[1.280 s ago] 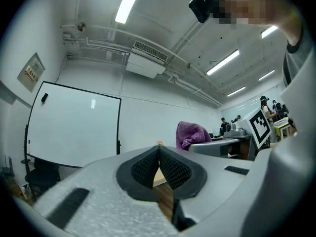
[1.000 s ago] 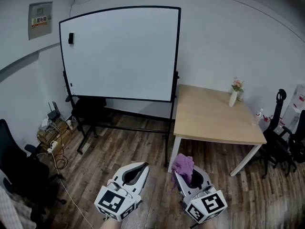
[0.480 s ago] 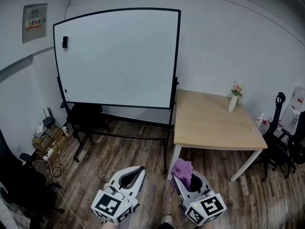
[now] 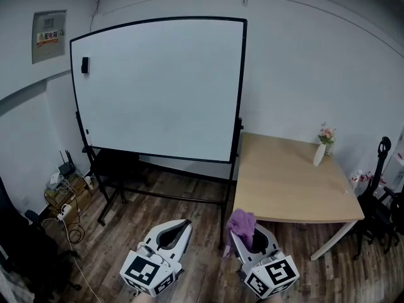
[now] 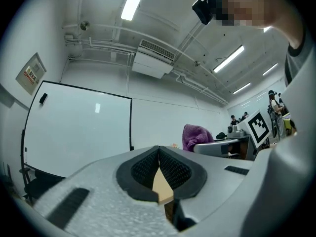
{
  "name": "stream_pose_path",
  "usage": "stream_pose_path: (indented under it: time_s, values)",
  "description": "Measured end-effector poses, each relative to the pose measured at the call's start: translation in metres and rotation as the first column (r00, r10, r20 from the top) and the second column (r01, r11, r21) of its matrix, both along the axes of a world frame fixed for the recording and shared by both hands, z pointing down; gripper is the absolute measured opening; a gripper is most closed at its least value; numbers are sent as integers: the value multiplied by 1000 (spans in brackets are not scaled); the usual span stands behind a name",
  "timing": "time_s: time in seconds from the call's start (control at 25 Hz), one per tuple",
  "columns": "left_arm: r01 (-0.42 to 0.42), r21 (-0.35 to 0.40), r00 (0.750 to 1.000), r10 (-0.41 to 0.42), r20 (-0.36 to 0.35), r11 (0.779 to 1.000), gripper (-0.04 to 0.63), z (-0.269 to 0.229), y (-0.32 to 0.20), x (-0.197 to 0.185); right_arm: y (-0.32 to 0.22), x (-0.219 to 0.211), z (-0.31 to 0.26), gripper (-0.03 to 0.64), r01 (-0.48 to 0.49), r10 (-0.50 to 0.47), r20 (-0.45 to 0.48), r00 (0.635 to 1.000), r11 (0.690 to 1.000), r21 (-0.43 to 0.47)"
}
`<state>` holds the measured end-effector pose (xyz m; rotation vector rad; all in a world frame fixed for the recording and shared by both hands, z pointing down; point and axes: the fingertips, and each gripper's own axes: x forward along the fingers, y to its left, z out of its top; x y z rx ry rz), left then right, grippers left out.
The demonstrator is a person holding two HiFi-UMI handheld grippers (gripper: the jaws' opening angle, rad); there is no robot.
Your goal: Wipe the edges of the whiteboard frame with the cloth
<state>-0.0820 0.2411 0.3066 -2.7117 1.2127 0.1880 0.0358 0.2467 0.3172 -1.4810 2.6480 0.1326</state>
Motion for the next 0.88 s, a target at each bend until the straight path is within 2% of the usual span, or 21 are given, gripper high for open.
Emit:
stream_pose_path:
  time_s: [0.4, 0.68, 0.88]
  values:
    - [13, 21, 1000, -13, -9, 1000, 17, -4, -77, 47, -80, 43, -6, 138, 25, -24, -16, 1000, 999, 23]
    - [6, -1, 1000, -6, -3, 1000, 17, 7, -115, 54, -116, 51, 8, 138, 12, -12, -12, 1000, 1000, -5]
    - [-10, -7, 1000, 10, -10, 1000, 17, 12, -159, 45, -154, 46, 12, 138, -23, 23, -11, 1000, 1000, -15]
